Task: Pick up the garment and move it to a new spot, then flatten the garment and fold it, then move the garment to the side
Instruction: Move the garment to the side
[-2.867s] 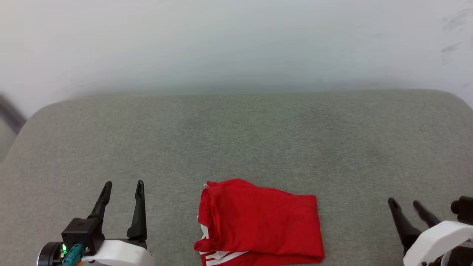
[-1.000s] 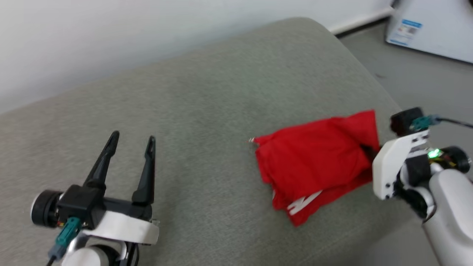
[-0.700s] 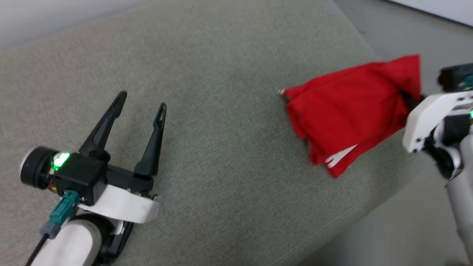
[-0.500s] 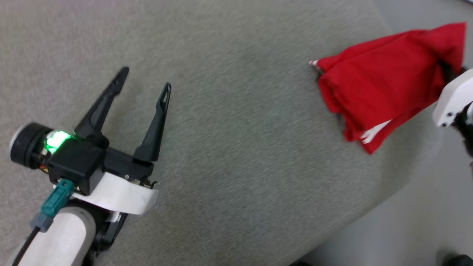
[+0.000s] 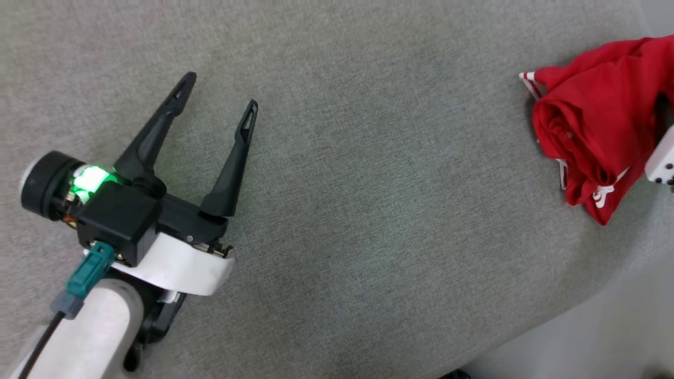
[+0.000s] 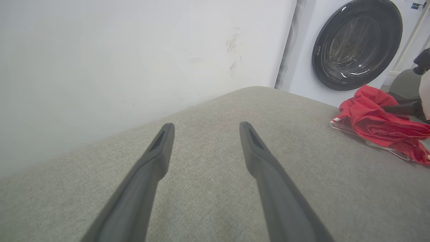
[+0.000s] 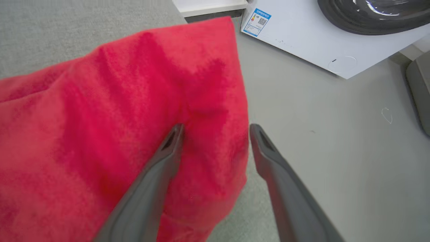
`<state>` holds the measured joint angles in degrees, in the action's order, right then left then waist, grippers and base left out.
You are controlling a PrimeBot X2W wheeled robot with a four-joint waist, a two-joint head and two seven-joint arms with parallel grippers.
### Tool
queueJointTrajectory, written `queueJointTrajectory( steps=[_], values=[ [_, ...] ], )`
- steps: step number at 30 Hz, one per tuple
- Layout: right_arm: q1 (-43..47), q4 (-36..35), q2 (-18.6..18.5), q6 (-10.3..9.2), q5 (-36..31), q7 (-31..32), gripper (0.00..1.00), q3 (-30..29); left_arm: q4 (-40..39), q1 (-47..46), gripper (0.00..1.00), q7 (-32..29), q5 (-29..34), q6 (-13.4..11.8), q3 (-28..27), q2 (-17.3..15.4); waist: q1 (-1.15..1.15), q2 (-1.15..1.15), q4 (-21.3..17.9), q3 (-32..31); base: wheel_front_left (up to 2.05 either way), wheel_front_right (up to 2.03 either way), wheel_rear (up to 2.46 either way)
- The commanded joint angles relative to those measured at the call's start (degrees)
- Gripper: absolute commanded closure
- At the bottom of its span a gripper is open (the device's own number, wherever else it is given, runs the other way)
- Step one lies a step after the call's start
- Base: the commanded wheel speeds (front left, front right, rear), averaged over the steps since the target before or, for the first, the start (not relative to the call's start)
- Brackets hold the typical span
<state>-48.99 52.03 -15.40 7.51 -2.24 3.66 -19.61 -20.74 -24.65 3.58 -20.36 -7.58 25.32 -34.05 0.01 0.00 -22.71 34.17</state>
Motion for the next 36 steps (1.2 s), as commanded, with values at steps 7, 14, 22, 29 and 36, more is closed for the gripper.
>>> queueJointTrajectory(
  steps=[7,14,22,29,36],
  values=[
    [6.06,-3.42,0.12,-0.05,-4.58,-9.77,0.00,-4.74,6.21,7.13,0.00,5.88,-2.62,-2.60,0.79,4.13,-0.01,0.00,2.01,-12.82,0.00,0.00,0.00],
    [14.28,-11.46,3.00,-0.04,-2.05,-14.40,0.00,-0.64,10.36,12.89,0.00,9.00,-4.87,-5.36,-0.06,7.02,-0.01,0.00,4.83,-20.97,0.00,0.00,0.00],
    [28.30,-27.58,7.58,-0.04,2.25,-12.56,0.00,6.08,14.94,19.24,0.00,10.90,-7.23,-7.42,-1.32,10.24,-0.01,0.00,11.58,-29.22,0.00,0.00,0.00],
    [39.81,-42.05,10.75,-0.04,5.92,-6.85,0.00,12.86,16.94,24.63,0.00,11.46,-8.65,-9.61,-5.06,11.32,-0.01,0.00,18.81,-34.72,0.00,0.00,0.00],
    [46.99,-52.43,11.97,-0.04,8.78,-3.76,0.00,16.76,16.79,28.83,0.00,11.64,-7.90,-9.64,-7.03,10.03,-0.01,0.00,22.81,-36.93,0.00,0.00,0.00]
  ],
)
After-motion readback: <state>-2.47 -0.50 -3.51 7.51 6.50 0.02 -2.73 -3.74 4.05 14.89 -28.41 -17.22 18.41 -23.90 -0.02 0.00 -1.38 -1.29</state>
